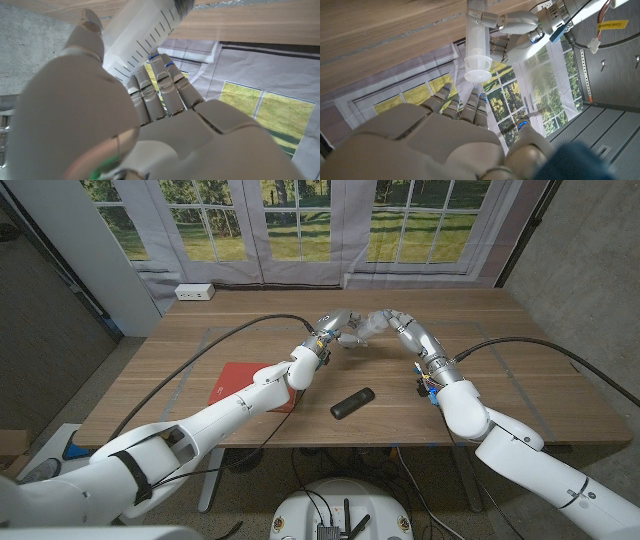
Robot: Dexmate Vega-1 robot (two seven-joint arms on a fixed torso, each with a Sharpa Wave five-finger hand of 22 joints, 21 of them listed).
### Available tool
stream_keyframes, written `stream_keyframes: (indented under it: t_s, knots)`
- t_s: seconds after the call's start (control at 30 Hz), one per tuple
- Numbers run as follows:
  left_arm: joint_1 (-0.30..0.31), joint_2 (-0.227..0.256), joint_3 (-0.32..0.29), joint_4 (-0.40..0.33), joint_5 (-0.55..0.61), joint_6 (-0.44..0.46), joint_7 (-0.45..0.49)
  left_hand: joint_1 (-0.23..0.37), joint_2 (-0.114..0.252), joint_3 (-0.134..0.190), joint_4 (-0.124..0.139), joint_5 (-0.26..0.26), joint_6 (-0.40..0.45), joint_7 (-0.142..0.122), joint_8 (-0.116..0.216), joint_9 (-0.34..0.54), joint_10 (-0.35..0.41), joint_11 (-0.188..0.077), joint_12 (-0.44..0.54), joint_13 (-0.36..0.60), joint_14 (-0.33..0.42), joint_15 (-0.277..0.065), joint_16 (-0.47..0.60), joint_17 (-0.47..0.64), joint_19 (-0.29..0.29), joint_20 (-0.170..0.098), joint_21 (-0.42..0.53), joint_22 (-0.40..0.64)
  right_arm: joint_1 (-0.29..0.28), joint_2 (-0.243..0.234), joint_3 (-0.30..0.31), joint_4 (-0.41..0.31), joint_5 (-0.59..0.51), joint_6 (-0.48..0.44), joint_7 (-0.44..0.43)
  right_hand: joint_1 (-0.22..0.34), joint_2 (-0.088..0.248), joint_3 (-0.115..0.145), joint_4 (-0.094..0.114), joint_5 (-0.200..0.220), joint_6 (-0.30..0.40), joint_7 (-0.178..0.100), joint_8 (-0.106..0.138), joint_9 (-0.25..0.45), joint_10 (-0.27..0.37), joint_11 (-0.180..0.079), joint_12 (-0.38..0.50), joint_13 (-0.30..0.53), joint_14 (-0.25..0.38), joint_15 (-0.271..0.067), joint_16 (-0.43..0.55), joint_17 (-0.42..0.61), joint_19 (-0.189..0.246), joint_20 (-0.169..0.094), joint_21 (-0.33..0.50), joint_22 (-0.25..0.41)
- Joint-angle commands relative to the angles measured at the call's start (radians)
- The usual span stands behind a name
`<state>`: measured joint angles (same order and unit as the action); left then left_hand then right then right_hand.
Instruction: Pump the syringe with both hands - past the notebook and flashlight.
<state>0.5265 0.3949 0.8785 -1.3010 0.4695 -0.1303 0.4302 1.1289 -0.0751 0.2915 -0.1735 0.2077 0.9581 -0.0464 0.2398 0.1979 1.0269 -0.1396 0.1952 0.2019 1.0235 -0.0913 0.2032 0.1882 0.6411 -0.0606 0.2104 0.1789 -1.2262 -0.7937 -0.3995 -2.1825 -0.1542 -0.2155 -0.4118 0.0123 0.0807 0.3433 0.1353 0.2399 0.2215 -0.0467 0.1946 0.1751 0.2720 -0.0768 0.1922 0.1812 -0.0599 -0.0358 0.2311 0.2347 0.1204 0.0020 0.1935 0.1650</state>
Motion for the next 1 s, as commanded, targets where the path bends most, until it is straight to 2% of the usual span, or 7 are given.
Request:
stream_keyframes:
  t_s: [0.03,0.27,0.67,1.0]
  knots:
    - [0.012,0.014,-0.006,-0.032,0.010,0.018,-0.008,0.109,0.162,0.001,0.004,0.007,0.099,-0.033,0.006,0.003,0.062,-0.061,0.004,0.005,0.079,-0.153,0.003,0.003,0.003,-0.145,-0.001,0.002,-0.026,-0.002,0.034,-0.010,-0.001,0.018,-0.016,0.006,0.016,0.006,-0.002,-0.002,0.002,-0.014,-0.002,0.004,0.004,-0.002,-0.001,0.003,0.007,-0.019,0.007,0.001,0.012,-0.002,0.005,0.005]
    - [0.022,0.029,-0.012,-0.071,0.020,0.039,-0.022,0.109,0.162,0.000,0.004,0.007,0.098,-0.033,0.005,0.003,0.059,-0.061,0.003,0.005,0.078,-0.153,0.003,0.003,0.003,-0.145,-0.001,0.002,-0.034,-0.005,0.054,0.000,0.009,0.048,-0.015,0.007,0.015,0.007,-0.003,-0.002,-0.006,-0.020,-0.005,0.004,-0.010,-0.006,-0.007,0.003,0.010,-0.017,0.007,0.001,0.014,-0.002,0.004,0.005]
    - [0.039,0.066,-0.024,-0.158,0.049,0.102,-0.065,0.108,0.164,-0.001,0.005,0.007,0.091,-0.033,0.001,0.003,0.056,-0.061,0.002,0.004,0.077,-0.153,0.003,0.003,0.003,-0.144,-0.001,0.002,-0.027,0.015,0.081,0.045,0.062,0.106,-0.003,0.010,0.014,0.008,-0.006,-0.001,-0.037,-0.047,-0.013,0.003,-0.061,-0.016,-0.019,0.004,0.034,0.001,0.014,0.000,0.026,0.004,0.005,0.005]
    - [0.055,0.100,-0.042,-0.240,0.067,0.160,-0.115,0.107,0.165,-0.003,0.006,0.008,0.085,-0.032,-0.002,0.003,0.047,-0.061,-0.001,0.004,0.074,-0.153,0.001,0.003,0.003,-0.144,-0.001,0.003,-0.003,0.044,0.079,0.109,0.110,0.175,0.010,0.011,0.013,0.009,-0.008,-0.001,-0.073,-0.061,-0.018,0.003,-0.102,-0.017,-0.019,0.003,0.067,0.001,0.021,-0.001,0.062,-0.005,0.013,0.005]
